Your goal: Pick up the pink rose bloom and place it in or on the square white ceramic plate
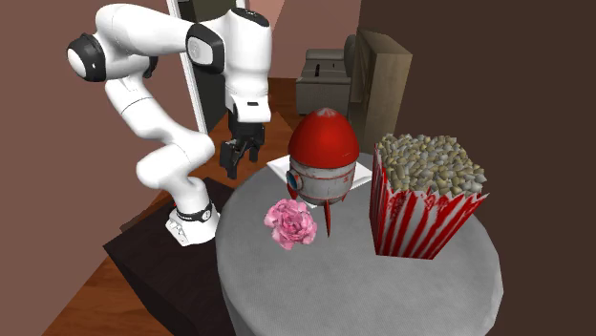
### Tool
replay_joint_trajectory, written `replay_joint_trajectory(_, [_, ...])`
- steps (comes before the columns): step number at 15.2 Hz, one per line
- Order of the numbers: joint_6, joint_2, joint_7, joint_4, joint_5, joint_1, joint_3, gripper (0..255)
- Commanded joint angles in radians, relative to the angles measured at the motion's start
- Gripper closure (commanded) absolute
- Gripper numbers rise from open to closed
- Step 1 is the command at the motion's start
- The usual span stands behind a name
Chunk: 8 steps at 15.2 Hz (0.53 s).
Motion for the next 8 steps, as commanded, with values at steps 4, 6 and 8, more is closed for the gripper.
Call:
replay_joint_trajectory(4, [0.13,0.02,-0.213,-0.017,-0.075,0.047,-0.066,0])
replay_joint_trajectory(6, [0.22,0.041,-0.352,-0.021,-0.114,0.081,-0.111,0])
replay_joint_trajectory(8, [0.31,0.066,-0.489,-0.019,-0.143,0.117,-0.157,0])
